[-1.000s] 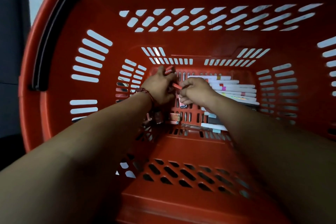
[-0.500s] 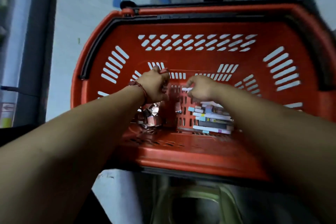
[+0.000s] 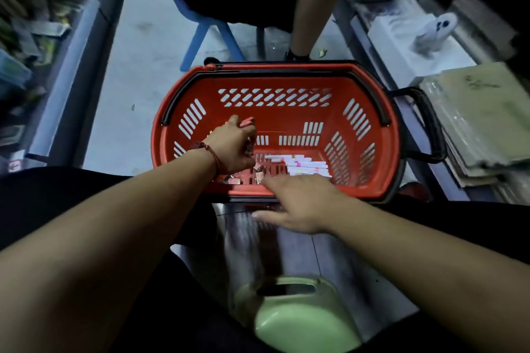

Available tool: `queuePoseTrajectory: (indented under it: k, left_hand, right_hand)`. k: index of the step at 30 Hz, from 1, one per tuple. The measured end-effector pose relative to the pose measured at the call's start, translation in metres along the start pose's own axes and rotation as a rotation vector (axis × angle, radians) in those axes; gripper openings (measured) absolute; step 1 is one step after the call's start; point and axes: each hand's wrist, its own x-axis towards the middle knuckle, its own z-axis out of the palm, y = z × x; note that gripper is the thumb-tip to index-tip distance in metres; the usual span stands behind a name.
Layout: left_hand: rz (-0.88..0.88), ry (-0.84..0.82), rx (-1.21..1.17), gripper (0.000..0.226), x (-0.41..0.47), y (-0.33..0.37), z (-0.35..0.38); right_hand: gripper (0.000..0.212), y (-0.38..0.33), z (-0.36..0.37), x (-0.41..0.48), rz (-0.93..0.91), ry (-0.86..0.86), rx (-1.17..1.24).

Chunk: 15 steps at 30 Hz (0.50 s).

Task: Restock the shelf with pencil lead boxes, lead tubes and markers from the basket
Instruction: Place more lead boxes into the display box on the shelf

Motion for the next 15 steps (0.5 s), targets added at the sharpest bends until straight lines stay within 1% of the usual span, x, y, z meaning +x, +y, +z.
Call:
queuePoseTrajectory:
  k: [2,5,8,11,13,15]
  left_hand:
    - [-0.003,-0.001,-0.004,0.053,-0.005,0.004,-0.001]
    - [0.006,0.024,-0.020,0.054,-0.006,0.008,-0.007]
    - [0.003,0.054,-0.060,0.052,0.000,0.009,-0.016]
    - [0.002,0.088,-0.091,0.051,0.008,0.008,-0.023]
    - [0.013,0.112,-0.097,0.049,0.015,0.008,-0.027]
    - [0.023,0.120,-0.094,0.049,0.021,0.008,-0.032]
  right_hand:
    - [0.073,-0.002,0.013,0.002,0.002,0.149,-0.211]
    - [0.064,0.001,0.018,0.012,-0.032,0.269,-0.375]
    - [0.054,0.002,0.023,0.027,-0.040,0.397,-0.393]
    - [0.057,0.009,0.025,0.039,-0.047,0.480,-0.355]
    - [0.055,0.021,0.021,0.046,-0.059,0.529,-0.381]
    - [0.054,0.034,0.016,0.053,-0.066,0.543,-0.410]
